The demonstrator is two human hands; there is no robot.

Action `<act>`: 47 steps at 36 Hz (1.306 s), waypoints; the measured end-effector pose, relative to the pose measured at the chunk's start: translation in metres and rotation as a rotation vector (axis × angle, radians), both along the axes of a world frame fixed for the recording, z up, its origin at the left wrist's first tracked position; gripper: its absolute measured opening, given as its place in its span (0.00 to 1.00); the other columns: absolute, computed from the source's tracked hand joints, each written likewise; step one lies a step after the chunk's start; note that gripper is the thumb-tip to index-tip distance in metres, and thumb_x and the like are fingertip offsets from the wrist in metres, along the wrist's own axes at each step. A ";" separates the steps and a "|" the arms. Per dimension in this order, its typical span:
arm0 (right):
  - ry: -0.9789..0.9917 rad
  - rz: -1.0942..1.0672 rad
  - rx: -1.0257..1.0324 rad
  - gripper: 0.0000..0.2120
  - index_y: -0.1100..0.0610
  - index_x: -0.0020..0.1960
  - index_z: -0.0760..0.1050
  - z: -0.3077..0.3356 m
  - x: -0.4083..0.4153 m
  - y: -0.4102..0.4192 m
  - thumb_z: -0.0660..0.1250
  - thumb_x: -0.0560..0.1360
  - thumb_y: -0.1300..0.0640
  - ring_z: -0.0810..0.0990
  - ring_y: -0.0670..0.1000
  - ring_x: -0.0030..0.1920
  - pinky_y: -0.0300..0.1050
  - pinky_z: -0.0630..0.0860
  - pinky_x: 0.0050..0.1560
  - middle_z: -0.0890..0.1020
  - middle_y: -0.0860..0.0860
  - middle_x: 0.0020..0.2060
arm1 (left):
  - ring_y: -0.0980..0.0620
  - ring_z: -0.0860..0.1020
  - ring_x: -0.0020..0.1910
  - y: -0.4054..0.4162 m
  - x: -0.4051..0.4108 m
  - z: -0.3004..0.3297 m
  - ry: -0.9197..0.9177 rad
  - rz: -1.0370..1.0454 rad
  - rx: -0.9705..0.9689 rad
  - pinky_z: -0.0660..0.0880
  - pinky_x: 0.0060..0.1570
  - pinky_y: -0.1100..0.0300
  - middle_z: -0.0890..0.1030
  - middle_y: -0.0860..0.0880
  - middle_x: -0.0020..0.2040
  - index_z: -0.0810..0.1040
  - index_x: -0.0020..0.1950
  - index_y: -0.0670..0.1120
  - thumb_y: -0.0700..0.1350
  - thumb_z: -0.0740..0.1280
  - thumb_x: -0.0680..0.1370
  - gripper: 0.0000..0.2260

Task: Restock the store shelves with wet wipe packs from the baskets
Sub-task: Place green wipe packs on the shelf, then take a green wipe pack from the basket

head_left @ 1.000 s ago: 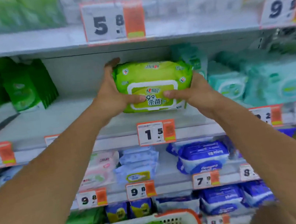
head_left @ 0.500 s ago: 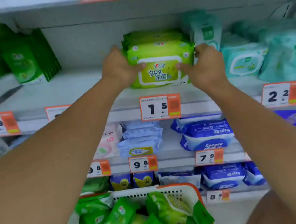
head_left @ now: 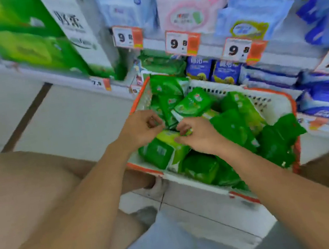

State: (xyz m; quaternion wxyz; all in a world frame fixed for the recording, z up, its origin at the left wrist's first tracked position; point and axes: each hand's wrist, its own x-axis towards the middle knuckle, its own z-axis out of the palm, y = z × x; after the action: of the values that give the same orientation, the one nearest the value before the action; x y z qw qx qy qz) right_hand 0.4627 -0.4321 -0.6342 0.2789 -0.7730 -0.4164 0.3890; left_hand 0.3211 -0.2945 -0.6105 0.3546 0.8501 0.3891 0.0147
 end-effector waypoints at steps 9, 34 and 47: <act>-0.033 0.036 -0.114 0.31 0.59 0.68 0.72 -0.038 -0.043 0.009 0.79 0.69 0.54 0.78 0.54 0.55 0.42 0.71 0.49 0.78 0.55 0.59 | 0.45 0.80 0.56 -0.031 -0.038 -0.043 0.188 0.001 -0.012 0.74 0.55 0.57 0.82 0.46 0.57 0.78 0.63 0.45 0.46 0.72 0.75 0.17; 0.258 0.050 -0.164 0.11 0.61 0.58 0.83 -0.036 -0.048 0.011 0.70 0.77 0.60 0.81 0.48 0.52 0.37 0.76 0.50 0.84 0.54 0.56 | 0.40 0.80 0.54 -0.021 -0.011 -0.062 0.143 0.882 -0.917 0.79 0.57 0.44 0.80 0.38 0.53 0.76 0.59 0.37 0.36 0.64 0.80 0.08; -0.641 0.002 -0.508 0.29 0.51 0.63 0.76 0.014 0.070 -0.020 0.81 0.65 0.55 0.71 0.63 0.66 0.58 0.74 0.64 0.74 0.57 0.62 | 0.49 0.83 0.44 -0.018 0.025 -0.011 -0.562 0.684 -1.054 0.82 0.42 0.53 0.85 0.47 0.48 0.78 0.57 0.46 0.34 0.63 0.77 0.12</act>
State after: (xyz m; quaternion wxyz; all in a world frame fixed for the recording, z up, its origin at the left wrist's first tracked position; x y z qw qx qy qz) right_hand 0.5330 -0.4523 -0.6205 -0.0654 -0.8990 -0.3736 0.2191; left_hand 0.3459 -0.3125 -0.6216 0.7837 0.3574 0.4839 0.1544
